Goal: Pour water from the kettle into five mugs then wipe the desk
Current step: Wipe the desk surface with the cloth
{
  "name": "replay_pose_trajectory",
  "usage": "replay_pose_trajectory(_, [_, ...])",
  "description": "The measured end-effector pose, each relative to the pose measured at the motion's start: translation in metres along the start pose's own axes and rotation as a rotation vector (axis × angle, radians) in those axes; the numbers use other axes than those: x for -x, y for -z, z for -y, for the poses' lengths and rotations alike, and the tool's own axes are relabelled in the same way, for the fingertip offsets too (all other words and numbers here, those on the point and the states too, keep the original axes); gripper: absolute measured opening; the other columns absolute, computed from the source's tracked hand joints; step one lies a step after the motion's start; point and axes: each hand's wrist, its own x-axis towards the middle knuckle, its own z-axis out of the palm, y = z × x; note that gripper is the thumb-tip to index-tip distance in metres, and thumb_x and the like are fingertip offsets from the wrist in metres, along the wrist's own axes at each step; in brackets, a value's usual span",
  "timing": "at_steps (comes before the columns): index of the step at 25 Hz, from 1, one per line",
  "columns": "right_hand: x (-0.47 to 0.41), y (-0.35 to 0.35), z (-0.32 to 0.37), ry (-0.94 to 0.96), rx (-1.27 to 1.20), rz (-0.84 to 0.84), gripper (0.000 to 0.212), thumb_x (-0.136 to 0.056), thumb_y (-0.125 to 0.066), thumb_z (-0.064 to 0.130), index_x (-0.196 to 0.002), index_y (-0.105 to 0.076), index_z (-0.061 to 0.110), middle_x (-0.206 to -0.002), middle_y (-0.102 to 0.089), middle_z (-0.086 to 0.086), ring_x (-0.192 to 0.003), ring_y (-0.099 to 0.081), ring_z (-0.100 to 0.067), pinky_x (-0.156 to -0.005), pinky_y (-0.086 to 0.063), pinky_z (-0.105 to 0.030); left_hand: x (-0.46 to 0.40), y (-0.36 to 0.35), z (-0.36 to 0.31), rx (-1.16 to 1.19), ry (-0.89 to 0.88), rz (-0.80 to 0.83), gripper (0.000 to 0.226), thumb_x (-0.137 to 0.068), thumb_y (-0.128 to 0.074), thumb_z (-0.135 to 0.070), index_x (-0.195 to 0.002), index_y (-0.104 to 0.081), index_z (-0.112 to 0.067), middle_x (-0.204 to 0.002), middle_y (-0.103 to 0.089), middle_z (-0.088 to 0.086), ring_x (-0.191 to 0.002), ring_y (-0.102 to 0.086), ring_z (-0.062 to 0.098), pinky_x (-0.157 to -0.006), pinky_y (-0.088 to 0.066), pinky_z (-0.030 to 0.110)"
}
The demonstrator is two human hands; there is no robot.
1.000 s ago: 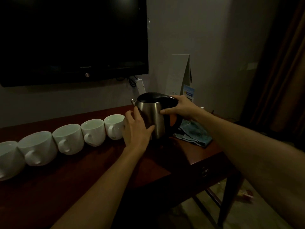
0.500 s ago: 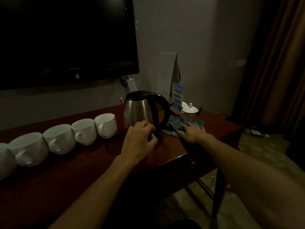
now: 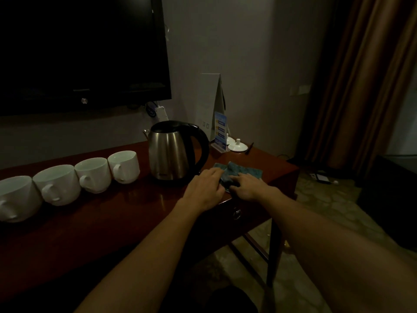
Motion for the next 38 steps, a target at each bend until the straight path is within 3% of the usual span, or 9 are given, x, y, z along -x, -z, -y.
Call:
replay_pose_trajectory(2, [0.003,0.000,-0.004,0.017,-0.008,0.009,0.051,-0.100,-0.039,0.048,-0.150,-0.032,0.039,-0.159,-0.029,-0.007,-0.146,-0.025,-0.033,-0.115,-0.021,-0.060,-0.014,-0.006,-0.003,0.022,0.019,0.058,0.052,-0.101,-0.040,-0.030,-0.151,-0.036,-0.015,-0.158,-0.034,0.004,-0.143,-0.033,0.020,-0.115,-0.031,0.043])
replay_pose_trajectory(5, [0.014,0.004,-0.015,0.061,-0.079,0.019,0.050,-0.099,-0.047,0.038,-0.148,-0.038,0.037,-0.160,-0.029,-0.003,-0.144,-0.030,-0.030,-0.116,-0.028,-0.048,-0.032,-0.018,-0.004,-0.077,0.009,0.076,0.046,-0.103,-0.036,-0.038,-0.142,-0.049,-0.018,-0.156,-0.038,0.001,-0.144,-0.031,0.018,-0.114,-0.032,0.048])
replay_pose_trajectory(8, [0.012,0.000,-0.022,-0.001,-0.311,-0.142,0.049,-0.097,-0.046,0.033,-0.145,-0.047,0.030,-0.152,-0.045,-0.001,-0.135,-0.045,-0.026,-0.105,-0.038,-0.035,-0.042,-0.026,-0.002,-0.001,0.077,0.159,0.043,-0.102,-0.032,-0.044,-0.130,-0.058,-0.023,-0.142,-0.054,0.003,-0.129,-0.049,0.023,-0.102,-0.041,0.046])
replay_pose_trajectory(12, [0.006,-0.012,-0.015,0.037,-0.167,-0.164,0.048,-0.105,-0.028,0.040,-0.151,-0.037,0.028,-0.161,-0.030,-0.004,-0.148,-0.024,-0.028,-0.118,-0.021,-0.049,-0.039,-0.020,0.007,0.010,0.129,0.256,0.048,-0.102,-0.029,-0.050,-0.131,-0.058,-0.026,-0.135,-0.060,0.005,-0.121,-0.056,0.029,-0.097,-0.042,0.046])
replay_pose_trajectory(16, [0.020,-0.012,-0.001,0.126,-0.192,-0.127,0.047,-0.106,-0.031,0.041,-0.151,-0.038,0.029,-0.163,-0.024,-0.002,-0.151,-0.015,-0.024,-0.120,-0.013,-0.053,-0.003,-0.011,0.014,0.047,0.123,0.239,0.045,-0.104,-0.029,-0.046,-0.135,-0.054,-0.026,-0.140,-0.056,0.002,-0.125,-0.053,0.026,-0.102,-0.040,0.047])
replay_pose_trajectory(21, [0.043,-0.020,0.046,0.198,-0.178,-0.101,0.047,-0.104,-0.038,0.045,-0.148,-0.042,0.030,-0.162,-0.027,0.001,-0.150,-0.019,-0.022,-0.120,-0.019,-0.043,0.046,0.002,0.027,-0.104,0.163,0.200,0.048,-0.104,-0.026,-0.046,-0.129,-0.060,-0.024,-0.133,-0.061,0.001,-0.122,-0.054,0.025,-0.107,-0.031,0.051])
replay_pose_trajectory(26, [0.056,-0.032,0.094,0.269,-0.156,-0.091,0.047,-0.102,-0.041,0.046,-0.147,-0.045,0.031,-0.160,-0.031,0.001,-0.148,-0.024,-0.020,-0.116,-0.022,-0.036,0.095,0.017,0.051,-0.101,0.237,0.164,0.044,-0.103,-0.029,-0.047,-0.118,-0.063,-0.024,-0.122,-0.065,0.001,-0.111,-0.059,0.025,-0.101,-0.033,0.053])
replay_pose_trajectory(33, [0.043,-0.050,0.169,0.348,-0.015,-0.043,0.054,-0.099,-0.035,0.059,-0.150,-0.031,0.042,-0.162,-0.028,-0.001,-0.149,-0.023,-0.024,-0.118,-0.020,-0.046,0.175,0.056,0.112,-0.088,0.279,0.057,0.061,-0.096,-0.046,-0.056,-0.149,-0.038,-0.026,-0.153,-0.041,-0.002,-0.140,-0.036,0.017,-0.112,-0.029,0.045])
replay_pose_trajectory(38, [0.032,-0.065,0.218,0.363,0.137,0.000,0.060,-0.094,-0.026,0.070,-0.151,-0.022,0.049,-0.164,-0.018,-0.001,-0.150,-0.015,-0.024,-0.119,-0.012,-0.055,0.225,0.079,0.151,-0.159,0.441,0.004,0.068,-0.091,-0.039,-0.067,-0.148,-0.037,-0.030,-0.153,-0.039,-0.002,-0.138,-0.036,0.018,-0.112,-0.029,0.047])
